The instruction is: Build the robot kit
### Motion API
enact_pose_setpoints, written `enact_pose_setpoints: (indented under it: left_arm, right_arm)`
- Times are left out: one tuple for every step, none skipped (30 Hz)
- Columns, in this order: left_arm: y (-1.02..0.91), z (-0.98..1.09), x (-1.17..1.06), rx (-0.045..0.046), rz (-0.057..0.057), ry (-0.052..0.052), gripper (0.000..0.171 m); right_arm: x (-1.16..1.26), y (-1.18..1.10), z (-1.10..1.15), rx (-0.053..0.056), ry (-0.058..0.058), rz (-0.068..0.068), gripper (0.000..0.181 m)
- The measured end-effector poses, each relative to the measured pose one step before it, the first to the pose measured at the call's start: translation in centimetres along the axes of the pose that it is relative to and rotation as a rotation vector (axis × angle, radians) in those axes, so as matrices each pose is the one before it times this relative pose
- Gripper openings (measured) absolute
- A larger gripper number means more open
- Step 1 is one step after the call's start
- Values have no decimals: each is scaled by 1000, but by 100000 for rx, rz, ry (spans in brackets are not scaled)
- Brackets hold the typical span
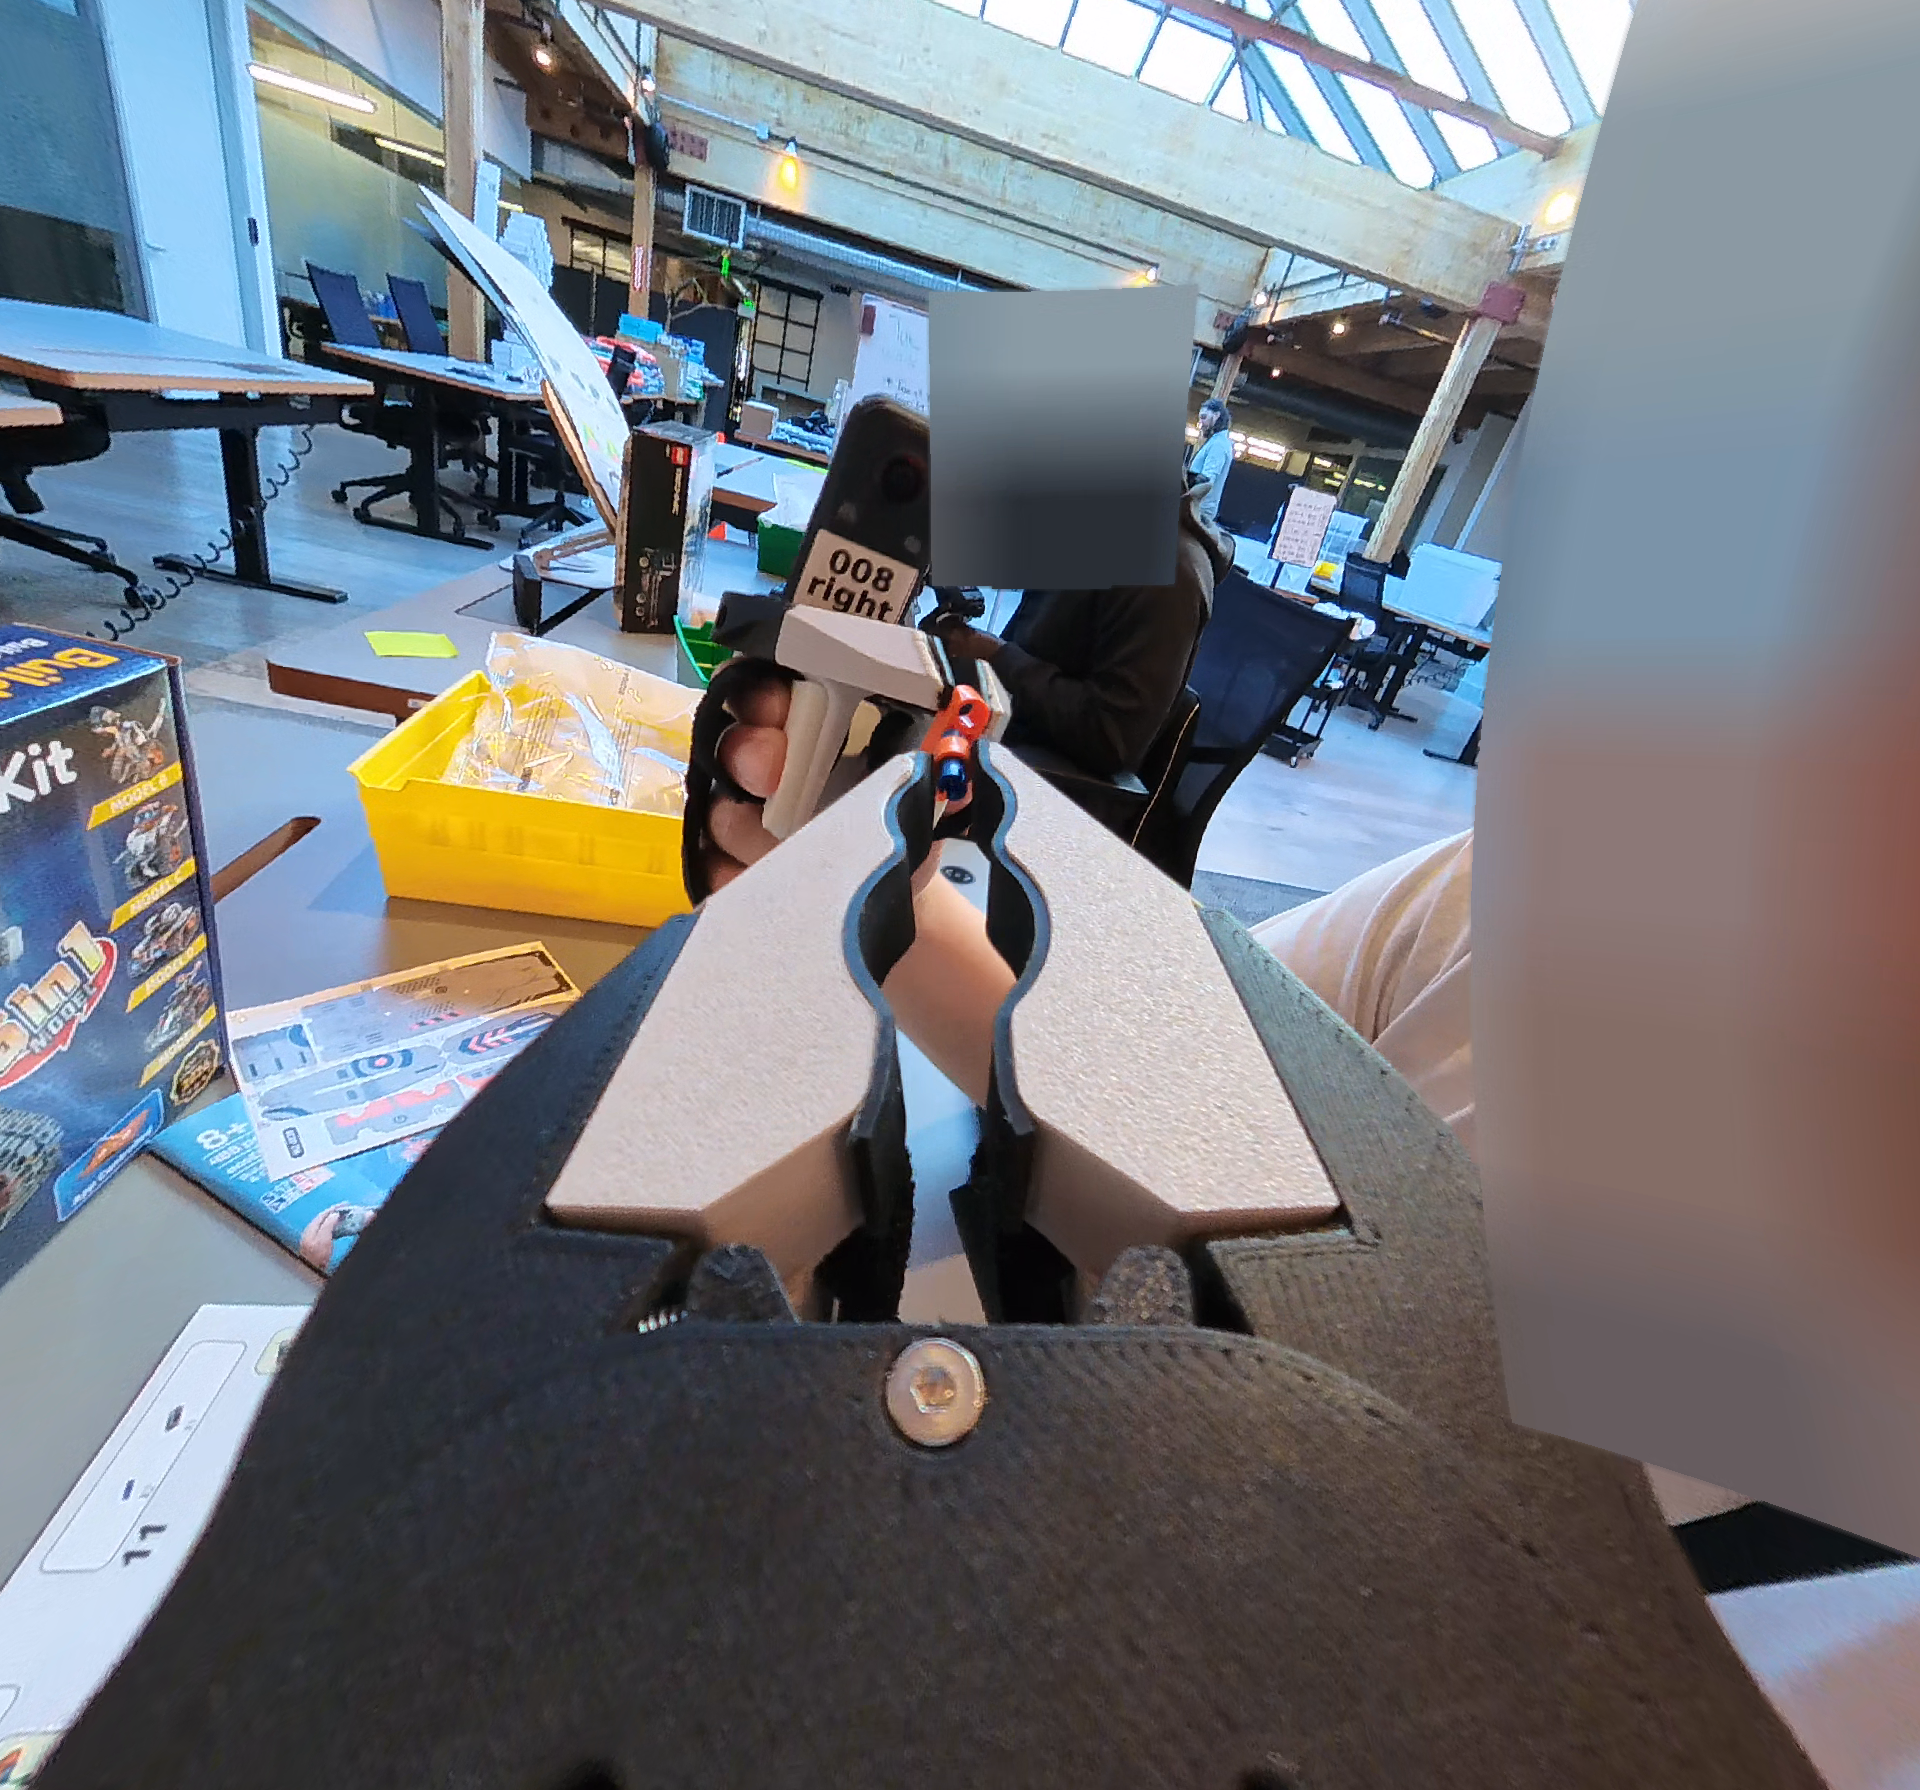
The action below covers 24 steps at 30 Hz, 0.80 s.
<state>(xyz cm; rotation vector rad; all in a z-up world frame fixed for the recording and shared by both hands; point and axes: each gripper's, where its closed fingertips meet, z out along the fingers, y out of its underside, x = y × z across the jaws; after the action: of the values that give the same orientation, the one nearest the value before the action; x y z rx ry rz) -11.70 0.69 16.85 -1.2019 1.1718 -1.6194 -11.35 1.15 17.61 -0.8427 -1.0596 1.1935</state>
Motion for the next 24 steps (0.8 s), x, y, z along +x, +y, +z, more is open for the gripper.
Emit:
enact_pose_setpoints:
  left_arm:
    - [-86,39,-23,497,228,-149,5]
    - [-76,14,4,563,-86,404,5]
    - [50,98,-57,-31,-502,511,5]
    - [-38,-28,-102,362,222,-603,5]
    - [-98,-112,52,413,403,-345,5]
    - [-41,4,124,-148,136,94,5]
    - [-67,-61,44,504,482,-272,5]
    - [-68,-80,104,97,571,-197,5]
    - [-65,-1,119,124,515,319,5]
    - [-15,149,183,-218,575,256,5]
    - [-29,97,167,-223,1075,-461,5]
    - [-37,83,89,-14,1121,-918,5]
    - [-74,4,259,-96,723,-84,5]
    - [-55,118,286,210,319,673,5]
    - [-50,94,299,275,530,181,5]
    - [9,71,161,-211,926,-298,5]
    - [94,132,189,-689,840,29,5]
    - [47,186,160,-97,694,-100,5]
    - [-5,108,133,405,579,-127,5]
    - [-18,174,104,441,267,-185,5]
    - [-8,110,58,390,91,273,5]
    - [-10,19,-27,483,-117,321,5]
    - [-65,-16,-115,433,-127,-68,5]
    - [-57,-50,-37,263,23,-309,5]
  right_arm:
    - [85,18,-49,-383,698,-313,5]
    - [41,32,-12,-397,483,-138,5]
    - [-62,-29,1,-211,-104,-30,5]
    - [39,34,15,-764,663,-615,5]
    - [63,30,16,-864,1137,-1274,5]
    - [-24,-11,31,-751,583,-763,5]
    - [-90,-91,52,-129,187,-347,5]
    - [-129,-105,78,19,64,-494,6]
    - [-57,3,105,-705,655,-674,5]
    - [24,24,84,-849,1346,-1349,5]
    - [-166,-2,68,-811,101,-1201,5]
    - [-221,-190,38,203,-225,-681,5]
    - [-238,-341,12,1168,-57,-571,5]
    - [-192,-281,23,855,140,-313,6]
    - [-229,-211,38,483,-223,-154,5]
    - [-151,-153,8,-2,218,-351,5]
    - [-31,-153,-43,-147,1273,-1339,5]
    - [-41,-152,-65,-308,1107,-1694,5]
    - [-148,-110,-51,-645,177,-1095,5]
    - [-97,-125,-71,-439,142,-702,5]
    - [-65,-99,-76,-206,180,-588,5]
    - [-104,-85,-61,10,-364,-121,5]
    - [-93,1,-35,-167,-575,461,5]
    - [-11,53,-11,-260,-261,750,5]
